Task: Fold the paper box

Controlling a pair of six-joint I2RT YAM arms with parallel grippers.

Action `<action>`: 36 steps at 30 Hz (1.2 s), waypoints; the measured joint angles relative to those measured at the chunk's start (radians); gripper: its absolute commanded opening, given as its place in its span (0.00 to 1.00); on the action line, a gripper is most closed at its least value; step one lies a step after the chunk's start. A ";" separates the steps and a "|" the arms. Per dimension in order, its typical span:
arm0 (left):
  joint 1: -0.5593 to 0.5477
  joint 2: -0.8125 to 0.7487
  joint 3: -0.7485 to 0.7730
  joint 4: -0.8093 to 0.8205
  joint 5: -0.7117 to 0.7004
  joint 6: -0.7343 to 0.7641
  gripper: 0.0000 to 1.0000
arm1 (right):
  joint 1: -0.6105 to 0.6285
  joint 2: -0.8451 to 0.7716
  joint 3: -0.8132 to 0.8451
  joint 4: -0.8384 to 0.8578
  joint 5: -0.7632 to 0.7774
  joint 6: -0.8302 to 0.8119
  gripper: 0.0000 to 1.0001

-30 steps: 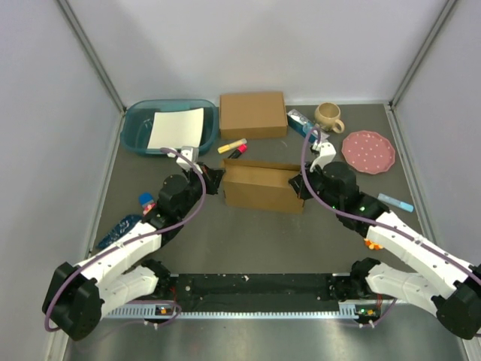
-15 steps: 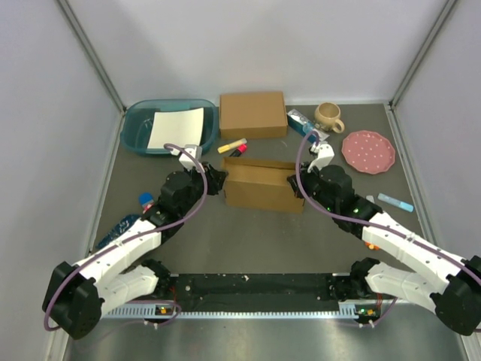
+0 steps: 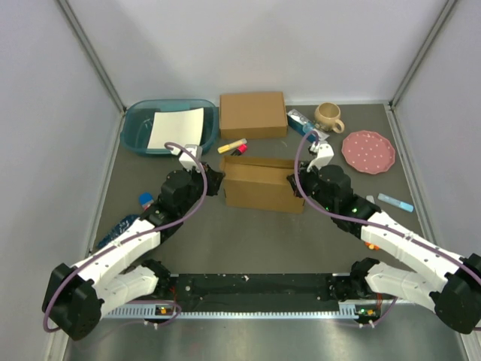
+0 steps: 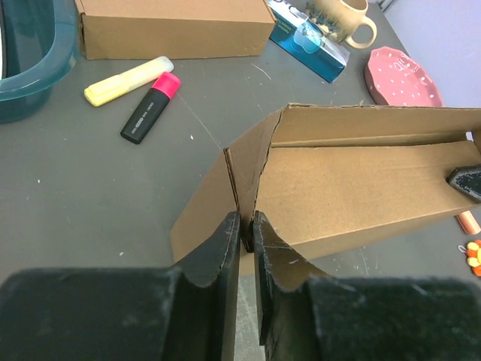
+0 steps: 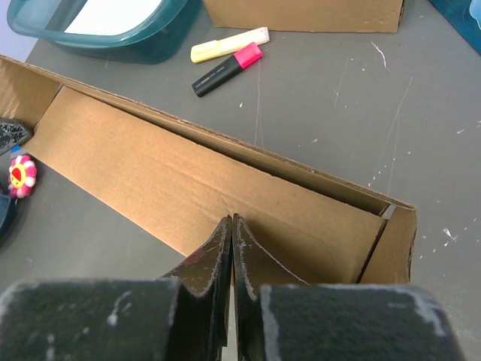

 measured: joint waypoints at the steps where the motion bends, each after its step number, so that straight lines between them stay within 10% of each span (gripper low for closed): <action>1: 0.000 0.000 0.002 -0.004 0.000 -0.001 0.21 | 0.000 0.001 0.000 0.000 0.001 0.000 0.00; 9: 0.000 0.000 0.044 -0.013 0.001 -0.001 0.34 | 0.010 0.003 0.000 0.002 0.006 0.000 0.00; 24: 0.001 0.001 0.065 -0.020 0.000 0.025 0.00 | 0.020 0.005 0.000 0.003 0.024 0.000 0.00; 36: 0.001 0.001 0.076 -0.036 0.035 0.020 0.25 | 0.026 0.009 0.000 0.007 0.030 0.001 0.00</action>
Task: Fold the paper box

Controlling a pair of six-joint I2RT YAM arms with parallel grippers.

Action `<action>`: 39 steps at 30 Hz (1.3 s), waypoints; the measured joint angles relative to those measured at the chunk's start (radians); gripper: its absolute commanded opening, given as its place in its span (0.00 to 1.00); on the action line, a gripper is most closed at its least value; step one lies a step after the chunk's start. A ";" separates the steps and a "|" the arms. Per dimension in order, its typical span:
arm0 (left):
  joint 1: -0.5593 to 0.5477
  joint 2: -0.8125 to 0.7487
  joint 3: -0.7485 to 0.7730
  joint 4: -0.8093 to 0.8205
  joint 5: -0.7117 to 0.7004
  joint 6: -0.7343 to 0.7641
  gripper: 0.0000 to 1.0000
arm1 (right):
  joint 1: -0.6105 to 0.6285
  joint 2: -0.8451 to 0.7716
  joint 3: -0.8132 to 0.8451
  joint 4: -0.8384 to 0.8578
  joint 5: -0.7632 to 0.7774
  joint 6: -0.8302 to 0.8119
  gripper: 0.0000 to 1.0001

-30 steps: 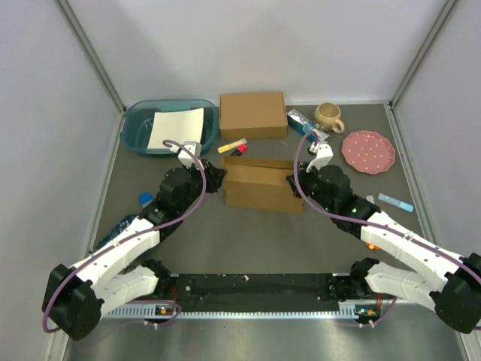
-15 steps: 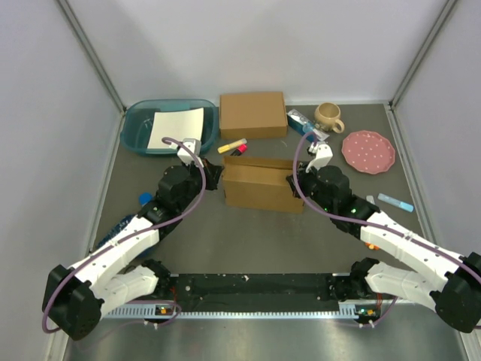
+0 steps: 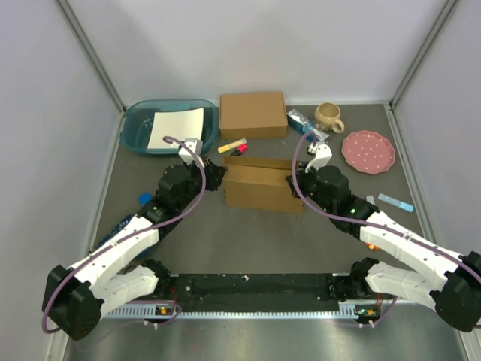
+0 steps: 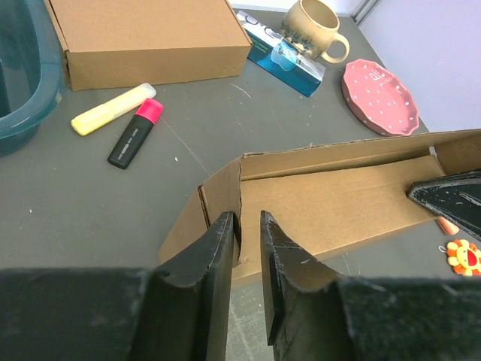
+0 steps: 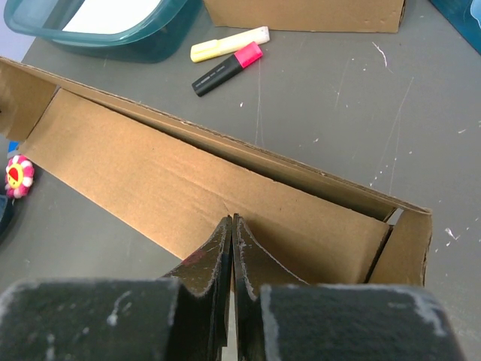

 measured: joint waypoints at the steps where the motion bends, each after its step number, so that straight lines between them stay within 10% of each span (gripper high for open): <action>1: 0.000 0.000 0.000 0.000 0.006 0.000 0.21 | 0.000 0.000 0.000 0.000 0.000 0.000 0.00; 7: 0.002 0.002 0.004 -0.012 0.018 0.007 0.00 | 0.001 0.000 0.000 0.000 0.002 0.000 0.00; 15: 0.005 0.002 0.012 -0.030 0.014 0.009 0.00 | 0.002 0.001 0.000 0.000 0.003 0.000 0.00; 25: -0.001 0.003 0.026 -0.068 0.023 0.029 0.28 | 0.007 0.001 0.000 0.000 0.010 0.000 0.00; 33: -0.001 0.016 0.026 -0.077 0.029 0.040 0.01 | 0.007 0.001 0.000 0.000 0.013 0.001 0.00; 39: -0.001 0.016 0.026 -0.079 0.012 0.061 0.00 | 0.007 0.001 0.000 0.000 0.014 0.002 0.00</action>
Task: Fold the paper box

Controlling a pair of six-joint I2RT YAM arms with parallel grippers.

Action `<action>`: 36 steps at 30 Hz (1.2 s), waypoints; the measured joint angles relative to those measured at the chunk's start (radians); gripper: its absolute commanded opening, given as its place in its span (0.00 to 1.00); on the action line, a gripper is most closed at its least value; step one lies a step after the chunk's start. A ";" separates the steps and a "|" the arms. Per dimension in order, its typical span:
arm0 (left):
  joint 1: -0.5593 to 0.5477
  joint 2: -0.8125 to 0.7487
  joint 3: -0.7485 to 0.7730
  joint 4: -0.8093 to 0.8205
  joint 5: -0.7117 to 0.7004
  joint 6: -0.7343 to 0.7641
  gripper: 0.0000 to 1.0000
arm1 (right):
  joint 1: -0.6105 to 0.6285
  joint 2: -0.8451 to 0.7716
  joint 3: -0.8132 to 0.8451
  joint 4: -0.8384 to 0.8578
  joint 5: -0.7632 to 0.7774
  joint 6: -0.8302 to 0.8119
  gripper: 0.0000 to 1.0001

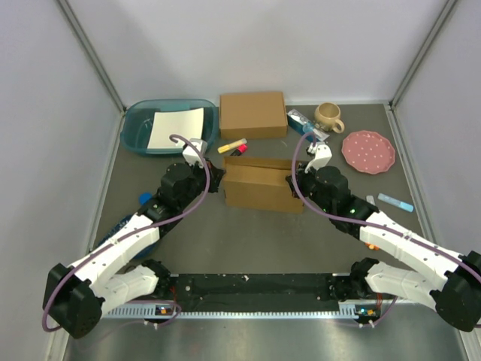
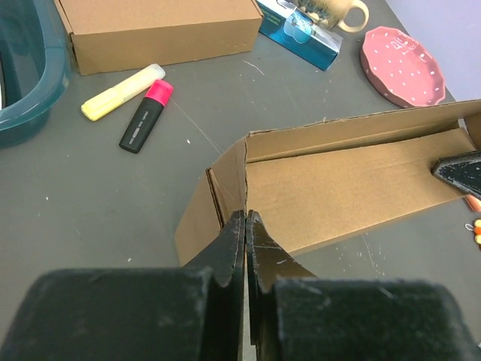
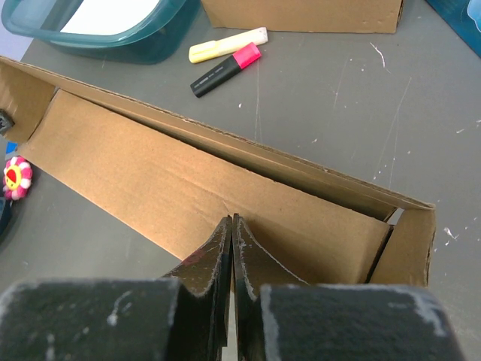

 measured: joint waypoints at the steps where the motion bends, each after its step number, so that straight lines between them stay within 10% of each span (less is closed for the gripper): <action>1: 0.000 0.000 0.000 0.000 -0.002 0.002 0.00 | 0.000 0.000 0.000 0.000 0.000 0.000 0.00; 36: -0.116 -0.043 -0.103 0.134 -0.231 0.141 0.00 | 0.006 0.000 -0.006 0.011 -0.006 0.008 0.00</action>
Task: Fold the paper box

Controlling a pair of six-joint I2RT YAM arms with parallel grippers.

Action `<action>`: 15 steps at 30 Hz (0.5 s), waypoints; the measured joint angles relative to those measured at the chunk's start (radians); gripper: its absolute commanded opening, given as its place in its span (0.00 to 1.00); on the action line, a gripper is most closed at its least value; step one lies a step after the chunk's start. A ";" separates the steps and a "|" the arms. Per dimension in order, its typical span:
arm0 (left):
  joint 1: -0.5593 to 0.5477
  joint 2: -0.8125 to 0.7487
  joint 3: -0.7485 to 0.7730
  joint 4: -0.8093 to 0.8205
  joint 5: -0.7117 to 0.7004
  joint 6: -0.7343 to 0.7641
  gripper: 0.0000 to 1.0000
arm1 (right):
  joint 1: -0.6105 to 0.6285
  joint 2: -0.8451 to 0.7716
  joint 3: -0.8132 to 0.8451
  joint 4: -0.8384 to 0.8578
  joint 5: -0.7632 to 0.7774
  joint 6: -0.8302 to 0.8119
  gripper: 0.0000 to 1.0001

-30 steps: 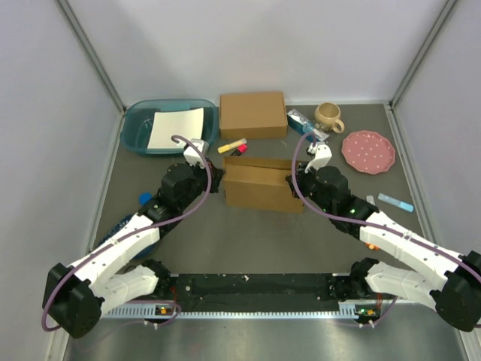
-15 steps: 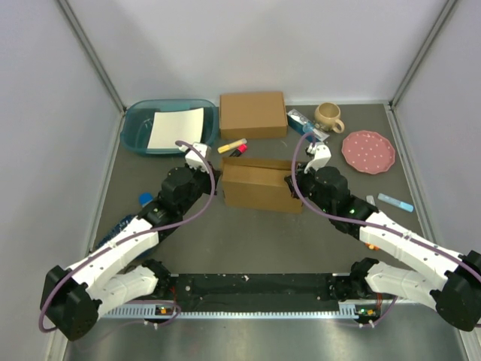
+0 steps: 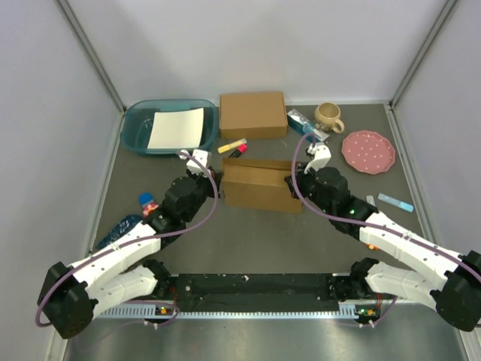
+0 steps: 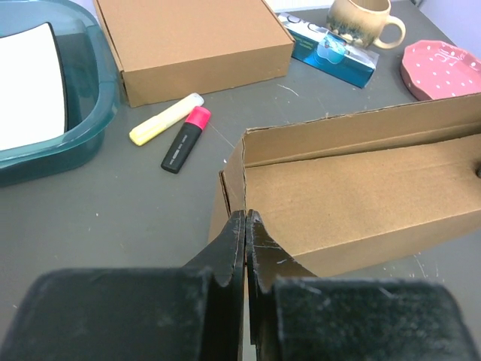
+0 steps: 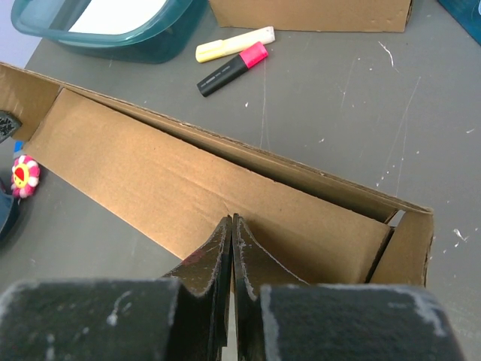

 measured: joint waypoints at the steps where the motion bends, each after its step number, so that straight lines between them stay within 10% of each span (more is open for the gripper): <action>1: -0.009 0.000 -0.003 0.007 -0.006 0.000 0.00 | 0.000 0.000 0.000 0.002 0.000 0.000 0.00; 15: -0.060 -0.070 -0.118 0.115 -0.139 -0.082 0.00 | 0.006 0.000 0.000 0.007 -0.011 0.001 0.00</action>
